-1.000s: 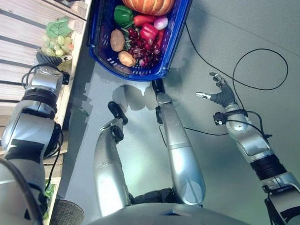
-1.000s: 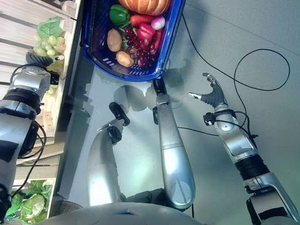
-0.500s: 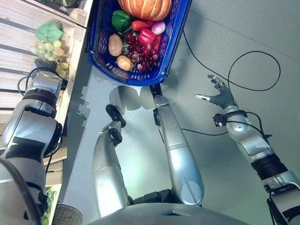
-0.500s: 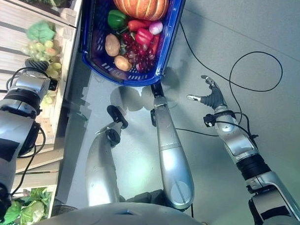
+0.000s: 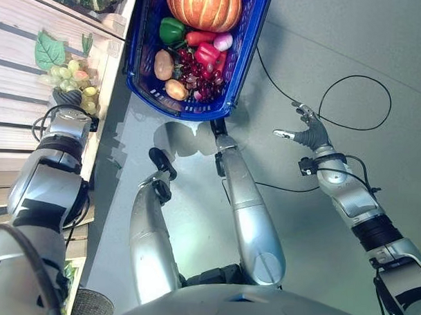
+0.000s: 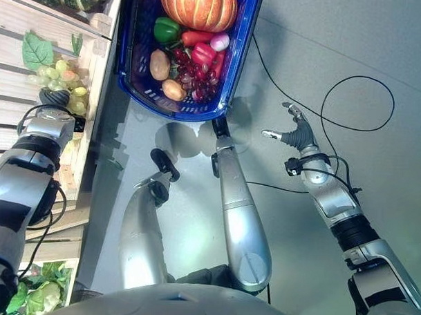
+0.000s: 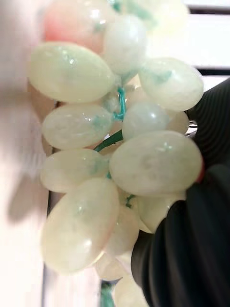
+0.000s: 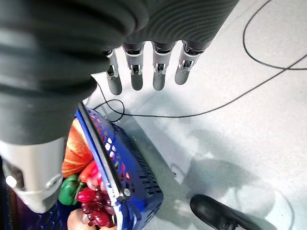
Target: Pick up fruits and vegetables into the basket
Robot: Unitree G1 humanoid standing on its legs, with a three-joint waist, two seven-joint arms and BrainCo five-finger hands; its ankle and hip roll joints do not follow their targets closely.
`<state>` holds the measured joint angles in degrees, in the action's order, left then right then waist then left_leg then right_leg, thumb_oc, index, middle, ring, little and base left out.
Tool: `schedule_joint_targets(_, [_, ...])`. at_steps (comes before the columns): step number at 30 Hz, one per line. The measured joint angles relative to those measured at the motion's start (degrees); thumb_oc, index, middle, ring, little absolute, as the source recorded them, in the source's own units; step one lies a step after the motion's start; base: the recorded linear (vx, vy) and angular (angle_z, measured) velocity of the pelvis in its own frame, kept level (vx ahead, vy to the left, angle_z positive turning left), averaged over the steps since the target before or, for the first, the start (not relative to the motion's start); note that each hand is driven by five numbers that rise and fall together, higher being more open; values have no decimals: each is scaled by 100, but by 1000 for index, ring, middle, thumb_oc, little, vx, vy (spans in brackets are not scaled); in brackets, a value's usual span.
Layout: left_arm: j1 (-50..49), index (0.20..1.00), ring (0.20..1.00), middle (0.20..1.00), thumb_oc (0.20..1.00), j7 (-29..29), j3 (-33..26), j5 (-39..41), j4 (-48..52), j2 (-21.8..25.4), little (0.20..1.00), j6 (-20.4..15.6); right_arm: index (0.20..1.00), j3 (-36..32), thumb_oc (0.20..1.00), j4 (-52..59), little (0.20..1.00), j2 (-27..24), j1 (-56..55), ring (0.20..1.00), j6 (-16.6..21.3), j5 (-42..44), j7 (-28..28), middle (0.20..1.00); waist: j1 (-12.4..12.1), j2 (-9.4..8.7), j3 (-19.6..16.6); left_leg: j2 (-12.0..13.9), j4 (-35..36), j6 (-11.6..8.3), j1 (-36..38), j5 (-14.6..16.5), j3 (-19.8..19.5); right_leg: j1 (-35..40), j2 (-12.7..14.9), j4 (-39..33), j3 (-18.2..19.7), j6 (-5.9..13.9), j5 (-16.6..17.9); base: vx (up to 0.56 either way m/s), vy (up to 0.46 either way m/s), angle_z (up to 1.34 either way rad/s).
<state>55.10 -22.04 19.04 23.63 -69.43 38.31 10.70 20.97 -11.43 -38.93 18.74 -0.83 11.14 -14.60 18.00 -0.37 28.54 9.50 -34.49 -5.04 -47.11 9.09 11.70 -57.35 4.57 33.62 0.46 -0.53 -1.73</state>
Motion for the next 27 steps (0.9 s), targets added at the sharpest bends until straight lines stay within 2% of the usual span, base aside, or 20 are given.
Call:
schedule_joint_targets(5, [-635, 200, 200, 200, 200, 391, -388, 475, 967, -157, 200, -876, 1000, -78, 1000, 90, 1000, 228, -287, 1000, 23, -67, 22, 1000, -123, -17, 49, -94, 89, 23, 345, -26, -57, 367, 99, -14, -65, 8, -31, 3, 50, 9])
schedule_joint_targets(11, [-1640, 200, 200, 200, 200, 785, -598, 781, 2215, -482, 200, -1525, 1000, -350, 1000, 545, 1000, 338, -730, 1000, 88, -344, 141, 1000, -266, -42, 85, -255, 345, 80, 999, -71, -58, 979, 246, -97, -108, 93, -99, 3, 80, 9])
schedule_joint_targets(18, [-2636, 200, 200, 200, 200, 945, -742, 544, 3461, -653, 200, -2017, 1000, -620, 1000, 1120, 1000, 480, -1210, 1000, 143, -452, 490, 1000, -528, 35, 152, -364, 929, 85, 2062, -225, -51, 1973, 292, -477, -151, 145, -129, 27, 72, 4])
schedule_joint_targets(22, [-3057, 200, 200, 200, 200, 937, -1038, 48, 4105, -643, 200, -2106, 1000, -728, 1000, 1575, 1000, 578, -1175, 1000, 150, -449, 774, 1000, -615, 114, 205, -375, 1329, 32, 2747, -358, -53, 2632, 268, -763, -274, 121, -94, -2, 44, 3])
schedule_joint_targets(27, [-3239, 200, 200, 200, 200, 744, -1041, -827, 4696, -570, 200, -2216, 1000, -779, 1000, 2073, 1000, 556, -1001, 1000, 137, -376, 1082, 1000, -803, 188, 216, -435, 1784, 7, 3462, -489, -56, 3227, 265, -975, -315, 98, -83, 41, 2, 2])
